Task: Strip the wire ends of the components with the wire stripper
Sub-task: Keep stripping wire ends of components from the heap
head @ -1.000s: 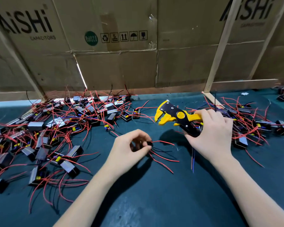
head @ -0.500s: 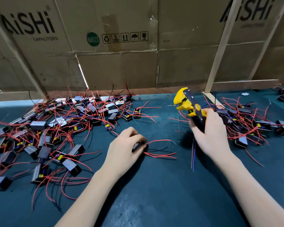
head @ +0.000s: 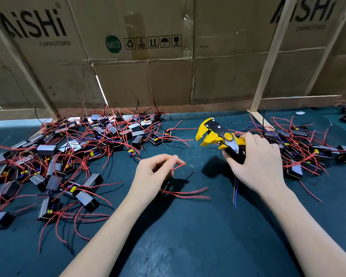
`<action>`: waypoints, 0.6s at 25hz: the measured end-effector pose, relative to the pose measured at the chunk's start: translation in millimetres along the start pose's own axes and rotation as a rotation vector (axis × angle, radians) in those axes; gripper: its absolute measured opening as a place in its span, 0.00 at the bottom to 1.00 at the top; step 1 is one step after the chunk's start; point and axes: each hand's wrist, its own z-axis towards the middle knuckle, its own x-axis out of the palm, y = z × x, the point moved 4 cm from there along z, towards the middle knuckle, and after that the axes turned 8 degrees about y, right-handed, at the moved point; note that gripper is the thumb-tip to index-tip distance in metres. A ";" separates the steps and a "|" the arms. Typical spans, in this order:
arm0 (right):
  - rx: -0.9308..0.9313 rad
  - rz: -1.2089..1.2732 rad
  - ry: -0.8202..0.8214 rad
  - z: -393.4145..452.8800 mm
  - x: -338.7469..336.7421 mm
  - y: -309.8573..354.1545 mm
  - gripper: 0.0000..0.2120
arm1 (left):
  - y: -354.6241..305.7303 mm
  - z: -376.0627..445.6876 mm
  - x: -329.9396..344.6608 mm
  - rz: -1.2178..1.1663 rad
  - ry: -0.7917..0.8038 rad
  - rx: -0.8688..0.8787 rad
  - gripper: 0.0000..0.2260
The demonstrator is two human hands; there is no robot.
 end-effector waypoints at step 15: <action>-0.013 0.006 0.076 -1.7 8.9 1.4 0.24 | -0.5 -9.2 8.3 -0.055 0.424 -0.073 0.25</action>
